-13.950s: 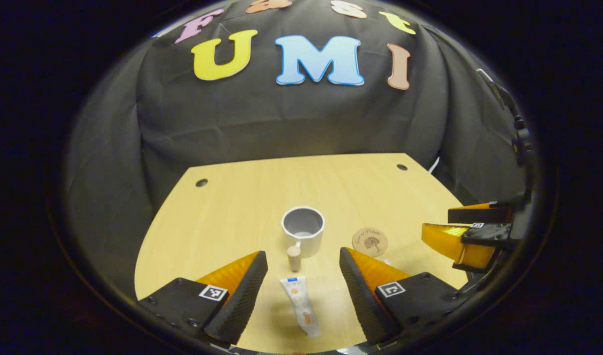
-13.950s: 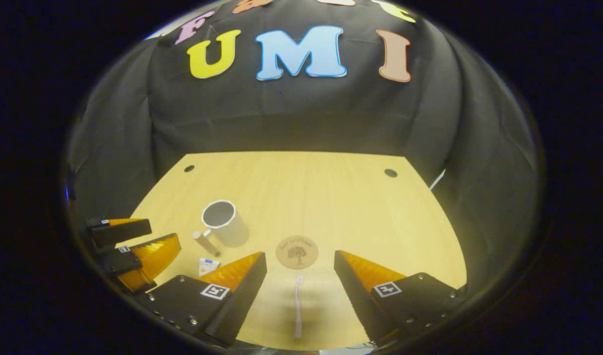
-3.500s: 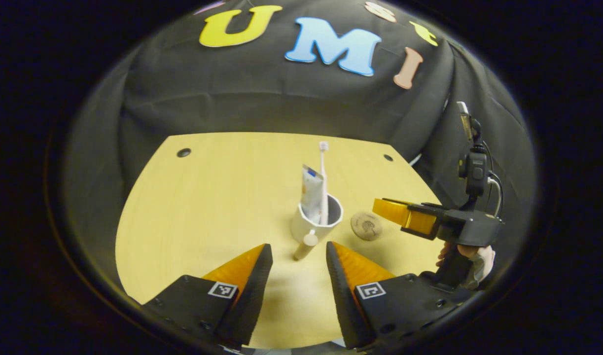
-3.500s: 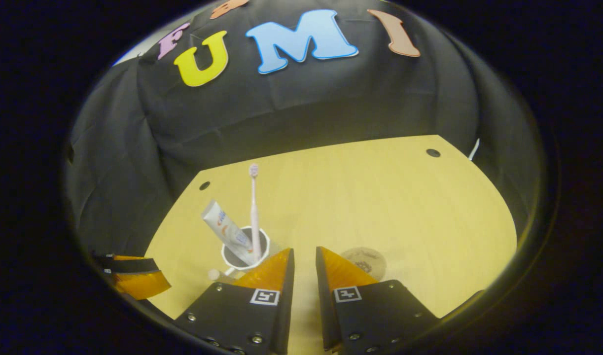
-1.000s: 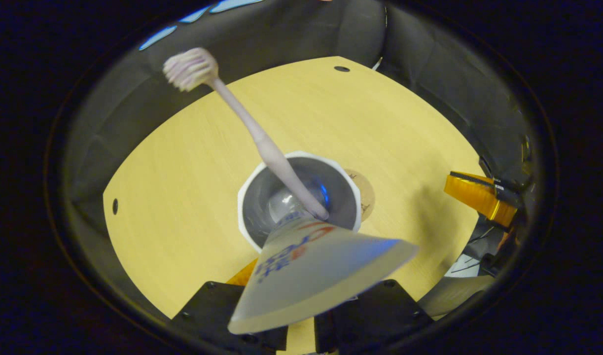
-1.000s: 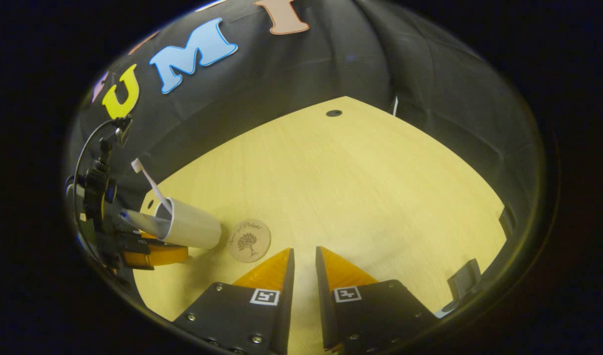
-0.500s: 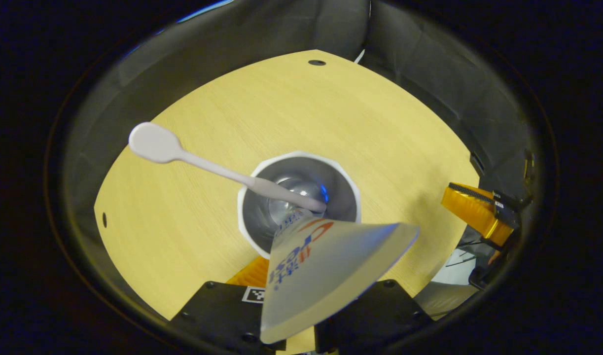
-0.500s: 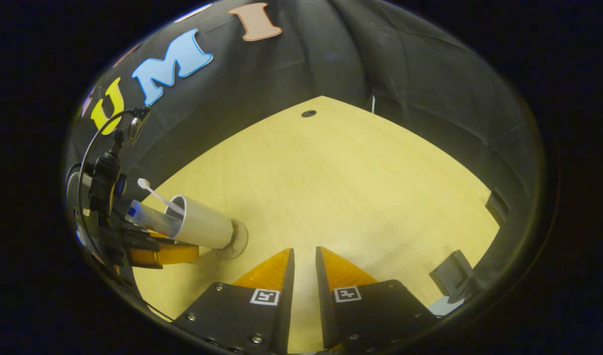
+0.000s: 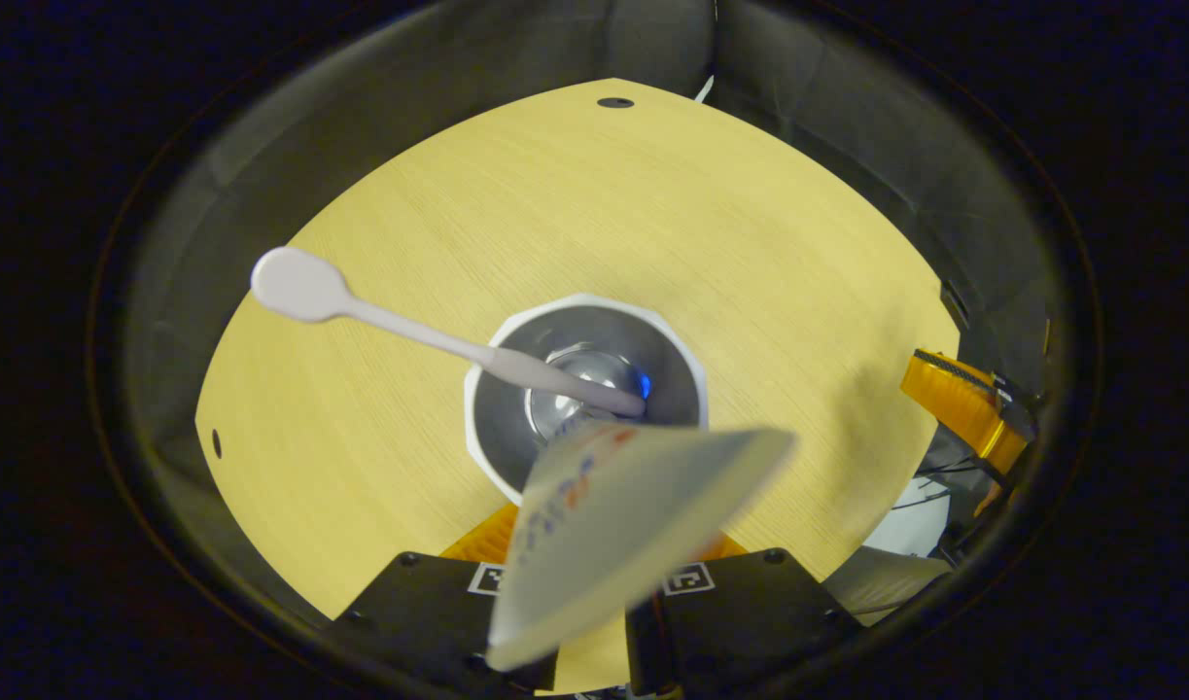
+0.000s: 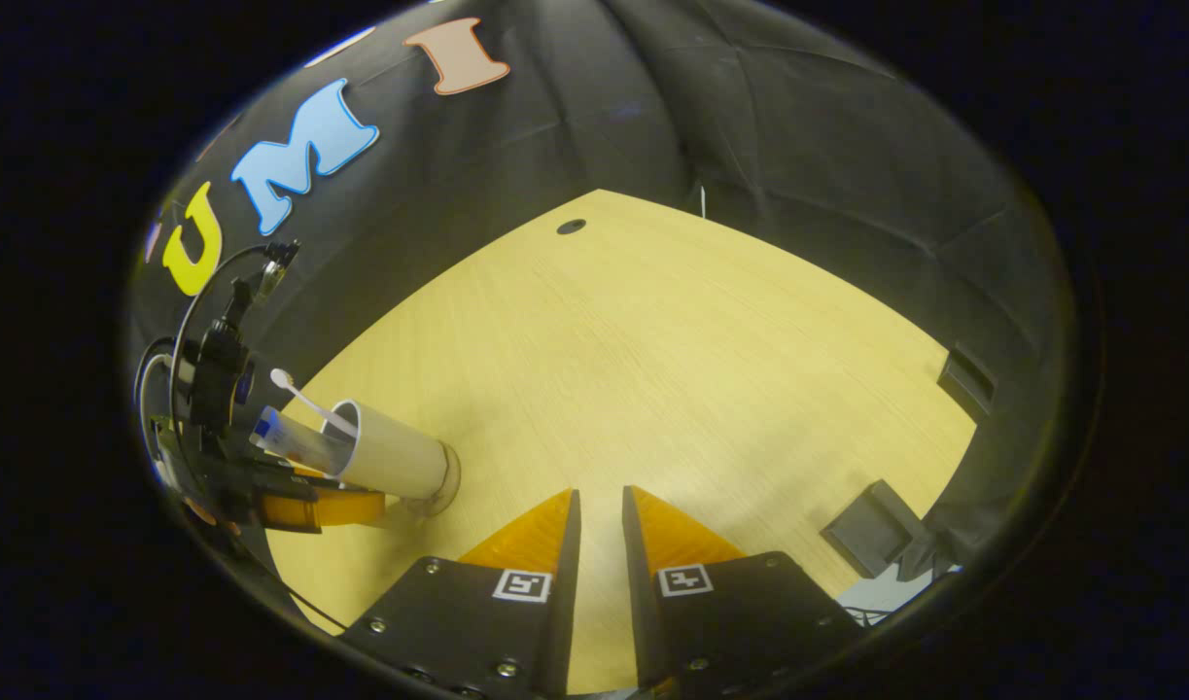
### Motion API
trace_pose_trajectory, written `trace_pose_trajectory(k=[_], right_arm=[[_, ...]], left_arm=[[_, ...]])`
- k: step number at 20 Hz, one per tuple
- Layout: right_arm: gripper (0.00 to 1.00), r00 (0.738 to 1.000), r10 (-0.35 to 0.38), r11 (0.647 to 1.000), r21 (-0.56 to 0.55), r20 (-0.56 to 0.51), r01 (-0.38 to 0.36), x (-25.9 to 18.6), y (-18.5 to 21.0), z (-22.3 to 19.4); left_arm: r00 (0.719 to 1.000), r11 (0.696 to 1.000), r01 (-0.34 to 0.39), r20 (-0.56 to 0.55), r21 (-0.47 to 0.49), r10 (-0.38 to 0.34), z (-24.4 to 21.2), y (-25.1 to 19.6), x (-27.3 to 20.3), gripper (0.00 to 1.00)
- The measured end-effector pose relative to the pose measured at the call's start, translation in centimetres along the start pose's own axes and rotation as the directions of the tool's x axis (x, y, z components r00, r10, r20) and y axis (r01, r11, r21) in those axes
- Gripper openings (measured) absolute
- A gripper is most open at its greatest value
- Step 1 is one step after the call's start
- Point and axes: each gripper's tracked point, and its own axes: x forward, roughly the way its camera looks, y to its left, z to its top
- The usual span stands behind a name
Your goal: Put the toothbrush and toothpaste on the desktop into the cup, then pick up the cup and place it on the coaster on the desktop.
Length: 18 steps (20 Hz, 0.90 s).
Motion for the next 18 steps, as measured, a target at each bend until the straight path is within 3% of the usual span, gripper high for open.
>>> trace_pose_trajectory(k=[3,6,14,16,18], right_arm=[[0.25,1.000,0.008,1.000,-0.002,-0.003,-0.008,0.6,0.2,0.4],[0.25,1.000,0.023,1.000,-0.016,-0.009,-0.023,0.9,0.8,1.0],[0.25,0.994,0.104,0.986,-0.131,-0.027,-0.107,0.7,4.8,2.0],[0.25,0.991,0.130,0.976,-0.172,-0.039,-0.135,0.7,6.2,1.9],[0.26,0.986,0.159,0.963,-0.211,-0.055,-0.167,0.5,7.9,1.5]], left_arm=[[1.000,1.000,-0.009,0.019,0.006,0.009,1.3,1.9,-1.5,0.37],[0.999,1.000,-0.016,0.044,-0.001,0.016,1.3,1.7,-2.3,0.53],[0.979,0.992,-0.031,0.196,-0.119,0.054,-0.5,3.4,-5.9,0.54],[0.970,0.990,-0.025,0.235,-0.136,0.057,-1.3,3.6,-7.2,0.64],[0.962,0.987,-0.038,0.263,-0.157,0.079,-2.0,3.7,-8.4,0.63]])
